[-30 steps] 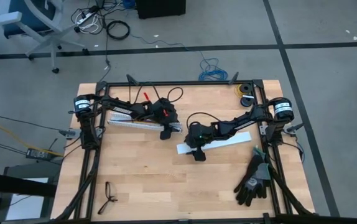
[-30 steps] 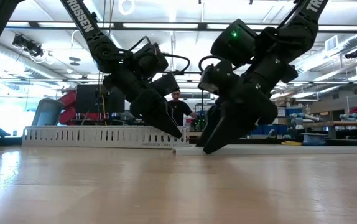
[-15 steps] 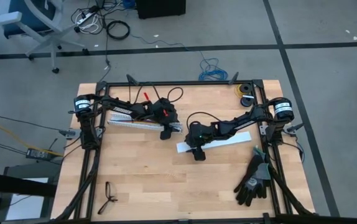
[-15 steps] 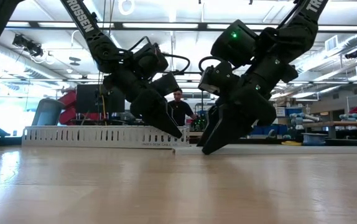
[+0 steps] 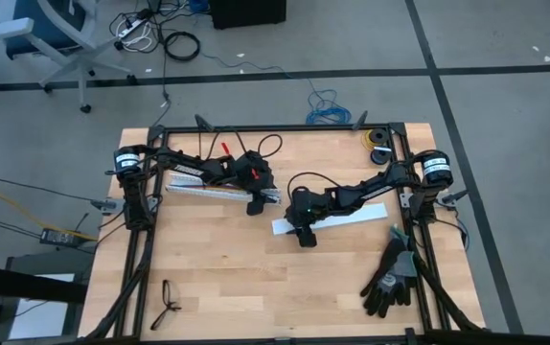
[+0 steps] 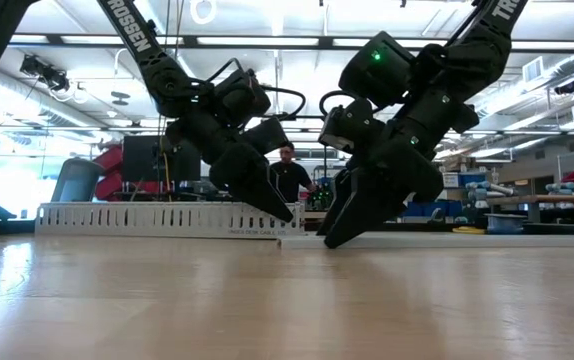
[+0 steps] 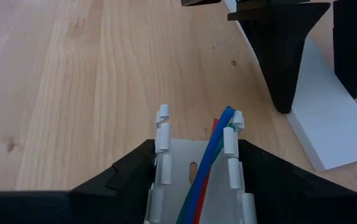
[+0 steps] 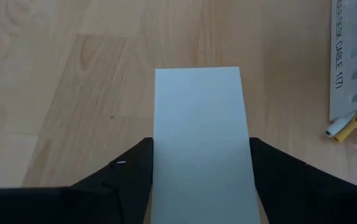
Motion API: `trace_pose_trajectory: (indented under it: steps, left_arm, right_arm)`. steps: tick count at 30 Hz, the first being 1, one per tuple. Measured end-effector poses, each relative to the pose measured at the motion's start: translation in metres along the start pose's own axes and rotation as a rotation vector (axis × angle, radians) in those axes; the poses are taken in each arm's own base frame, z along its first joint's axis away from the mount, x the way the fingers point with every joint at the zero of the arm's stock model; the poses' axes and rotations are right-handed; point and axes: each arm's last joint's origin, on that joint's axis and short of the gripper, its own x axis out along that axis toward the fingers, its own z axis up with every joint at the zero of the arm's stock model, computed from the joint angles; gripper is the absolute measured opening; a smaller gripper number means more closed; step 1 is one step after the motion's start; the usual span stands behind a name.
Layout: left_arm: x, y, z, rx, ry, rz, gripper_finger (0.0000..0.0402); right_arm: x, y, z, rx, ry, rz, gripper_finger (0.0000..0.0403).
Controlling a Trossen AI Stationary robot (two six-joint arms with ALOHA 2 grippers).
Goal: Ziptie cables
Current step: Close the white cable duct with the white cable duct cover
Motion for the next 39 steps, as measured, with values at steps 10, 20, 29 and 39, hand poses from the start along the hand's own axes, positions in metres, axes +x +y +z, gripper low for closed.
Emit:
trace_pose_trajectory:
  steps: [10, 20, 29, 39]
  left_arm:
    - [0.0, 0.0, 0.001, 0.004, -0.006, 0.002, 0.0225]
    - [0.0, 0.0, 0.001, 0.008, -0.008, 0.003, 0.0225]
    - [0.0, 0.0, 0.001, 0.008, -0.008, 0.002, 0.0225]
    - [0.0, 0.0, 0.001, 0.009, -0.011, 0.003, 0.0225]
  right_arm:
    - [-0.006, 0.0, 0.003, 0.012, -0.004, 0.002, 0.0238]
    - [-0.043, -0.007, 0.021, 0.001, -0.051, -0.138, 0.0239]
    - [-0.048, -0.033, 0.017, 0.02, -0.015, -0.287, 0.0236]
    - [-0.049, -0.055, 0.015, 0.133, -0.057, -0.212, 0.0236]
